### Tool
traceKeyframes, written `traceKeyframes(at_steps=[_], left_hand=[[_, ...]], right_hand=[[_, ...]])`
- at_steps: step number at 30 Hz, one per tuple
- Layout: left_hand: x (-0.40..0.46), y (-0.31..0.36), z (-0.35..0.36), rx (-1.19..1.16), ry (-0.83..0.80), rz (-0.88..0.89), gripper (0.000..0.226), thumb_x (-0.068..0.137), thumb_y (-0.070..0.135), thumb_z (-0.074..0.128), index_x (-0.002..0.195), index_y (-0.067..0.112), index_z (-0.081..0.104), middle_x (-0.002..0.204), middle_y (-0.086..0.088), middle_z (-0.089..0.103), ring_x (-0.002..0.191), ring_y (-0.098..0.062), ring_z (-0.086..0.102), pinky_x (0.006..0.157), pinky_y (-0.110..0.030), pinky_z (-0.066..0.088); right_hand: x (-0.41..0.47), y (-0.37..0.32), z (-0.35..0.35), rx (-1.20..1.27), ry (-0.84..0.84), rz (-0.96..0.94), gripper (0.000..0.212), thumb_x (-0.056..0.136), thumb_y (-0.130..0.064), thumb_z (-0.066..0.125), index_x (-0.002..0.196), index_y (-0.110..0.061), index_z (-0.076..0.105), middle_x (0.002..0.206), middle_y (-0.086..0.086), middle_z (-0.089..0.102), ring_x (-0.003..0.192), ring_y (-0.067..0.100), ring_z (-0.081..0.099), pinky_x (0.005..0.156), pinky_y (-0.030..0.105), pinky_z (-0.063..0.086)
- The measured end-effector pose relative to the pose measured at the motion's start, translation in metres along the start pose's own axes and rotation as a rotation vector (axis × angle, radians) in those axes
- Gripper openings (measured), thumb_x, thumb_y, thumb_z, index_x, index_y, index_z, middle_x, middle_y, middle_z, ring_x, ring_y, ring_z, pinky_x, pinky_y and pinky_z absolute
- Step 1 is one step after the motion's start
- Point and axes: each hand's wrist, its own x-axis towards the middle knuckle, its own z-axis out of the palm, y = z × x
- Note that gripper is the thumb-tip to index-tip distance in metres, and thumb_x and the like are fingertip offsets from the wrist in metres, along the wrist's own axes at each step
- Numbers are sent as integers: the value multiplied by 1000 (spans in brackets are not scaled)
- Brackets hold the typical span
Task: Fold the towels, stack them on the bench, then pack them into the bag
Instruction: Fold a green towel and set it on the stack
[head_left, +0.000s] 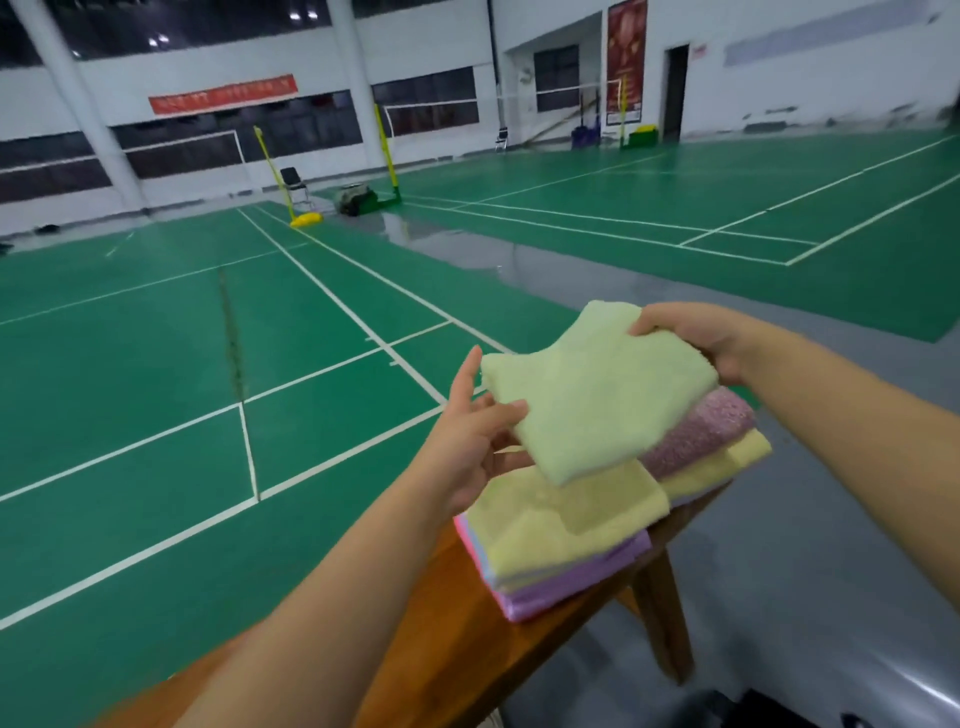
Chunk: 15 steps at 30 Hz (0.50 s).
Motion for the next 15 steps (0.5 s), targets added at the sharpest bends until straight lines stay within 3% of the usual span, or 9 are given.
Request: traceKeyframes(at_steps=[2, 6, 10, 13, 15], left_hand=[[24, 1, 20, 44, -38, -26, 82, 92, -4, 52, 149, 44, 16, 114, -3, 65, 75, -18, 63, 57, -34, 58], [62, -1, 45, 176, -90, -51, 84, 92, -4, 51, 149, 45, 12, 118, -3, 63, 72, -16, 63, 55, -30, 55], [95, -11, 60, 220, -113, -75, 86, 92, -4, 51, 149, 45, 10, 123, -3, 59, 74, -16, 62, 60, -34, 58], [116, -22, 70, 247, -107, -81, 85, 92, -4, 51, 150, 43, 11, 130, -6, 55, 72, -15, 62, 65, -37, 59], [129, -28, 74, 272, -102, -108, 84, 92, -5, 51, 150, 42, 12, 131, -7, 52, 74, -17, 63, 63, -36, 60]], right_hand=[[16, 1, -23, 5, 26, 19, 17, 91, -22, 50, 88, -8, 60, 62, 6, 70, 51, 18, 67, 50, 25, 53], [44, 9, -58, 12, 63, 54, 17, 90, -21, 51, 88, -7, 60, 62, 8, 70, 50, 20, 67, 47, 26, 54], [73, 20, -83, -5, 70, 86, 18, 90, -21, 51, 89, -6, 61, 63, 9, 70, 51, 21, 67, 57, 29, 51], [94, 25, -96, -1, 101, 106, 18, 91, -21, 52, 88, -6, 61, 61, 9, 70, 50, 21, 66, 49, 26, 52], [109, 35, -100, -35, 128, 134, 20, 90, -22, 53, 94, -5, 61, 70, 11, 70, 59, 25, 66, 54, 28, 53]])
